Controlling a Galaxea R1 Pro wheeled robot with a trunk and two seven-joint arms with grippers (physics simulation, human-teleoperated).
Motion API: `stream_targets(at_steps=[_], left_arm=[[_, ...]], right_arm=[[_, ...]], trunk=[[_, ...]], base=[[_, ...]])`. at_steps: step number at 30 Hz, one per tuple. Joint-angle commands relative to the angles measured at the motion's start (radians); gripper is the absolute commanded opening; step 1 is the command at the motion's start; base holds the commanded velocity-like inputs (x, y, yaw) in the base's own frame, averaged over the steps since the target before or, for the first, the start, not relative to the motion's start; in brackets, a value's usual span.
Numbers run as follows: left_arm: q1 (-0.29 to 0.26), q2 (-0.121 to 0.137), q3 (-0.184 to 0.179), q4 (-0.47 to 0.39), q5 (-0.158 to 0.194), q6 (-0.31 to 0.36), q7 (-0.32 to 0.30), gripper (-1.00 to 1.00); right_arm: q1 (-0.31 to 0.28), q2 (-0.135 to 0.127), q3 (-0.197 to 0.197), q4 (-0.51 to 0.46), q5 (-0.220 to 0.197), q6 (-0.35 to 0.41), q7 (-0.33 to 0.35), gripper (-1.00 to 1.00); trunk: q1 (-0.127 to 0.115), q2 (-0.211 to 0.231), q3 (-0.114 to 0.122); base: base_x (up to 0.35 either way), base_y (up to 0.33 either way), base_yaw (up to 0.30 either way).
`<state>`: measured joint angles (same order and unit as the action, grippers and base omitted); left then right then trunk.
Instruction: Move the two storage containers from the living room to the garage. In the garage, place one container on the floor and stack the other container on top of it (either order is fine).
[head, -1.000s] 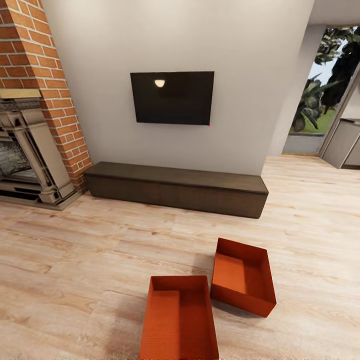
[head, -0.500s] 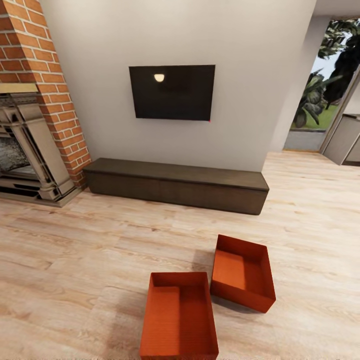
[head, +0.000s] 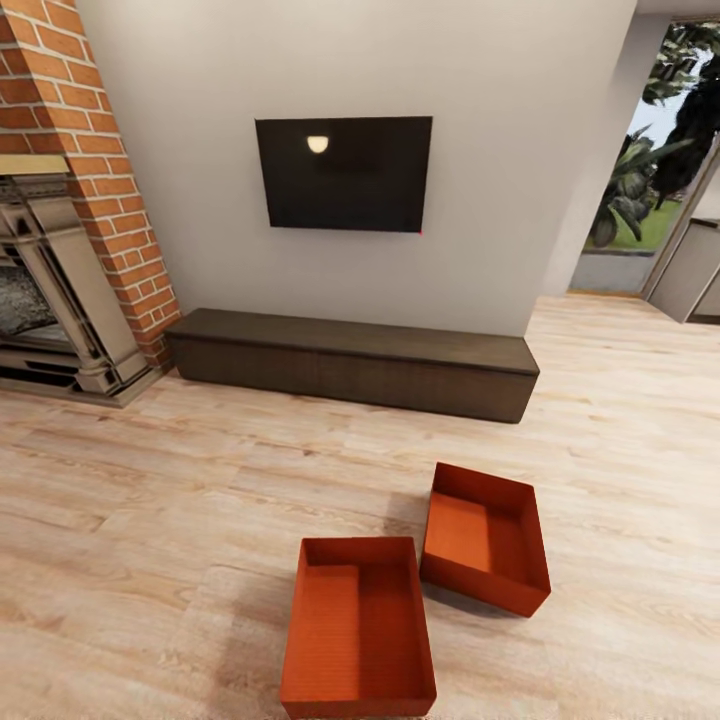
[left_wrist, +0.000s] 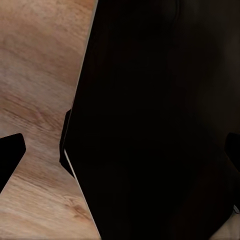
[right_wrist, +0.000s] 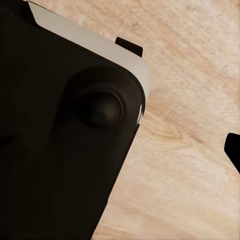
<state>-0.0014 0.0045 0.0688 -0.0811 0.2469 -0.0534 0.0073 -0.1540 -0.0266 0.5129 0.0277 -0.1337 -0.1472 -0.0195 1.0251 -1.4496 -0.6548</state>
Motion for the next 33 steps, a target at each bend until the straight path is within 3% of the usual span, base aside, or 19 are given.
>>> stream_targets(at_steps=[1, 33], left_arm=[[0.0, 0.0, 0.006, 0.0, 0.0, -0.002, 0.0, 1.0], [0.0, 0.0, 0.006, 0.0, 0.0, -0.002, 0.0, 1.0]], right_arm=[[-0.001, 0.001, 0.009, 0.003, -0.01, -0.006, 0.0, 1.0], [-0.001, 0.001, 0.006, 0.003, -0.01, -0.005, 0.0, 1.0]], trunk=[[0.0, 0.0, -0.002], [0.0, 0.0, -0.054]], base=[[0.0, 0.0, 0.0], [0.0, 0.0, 0.0]])
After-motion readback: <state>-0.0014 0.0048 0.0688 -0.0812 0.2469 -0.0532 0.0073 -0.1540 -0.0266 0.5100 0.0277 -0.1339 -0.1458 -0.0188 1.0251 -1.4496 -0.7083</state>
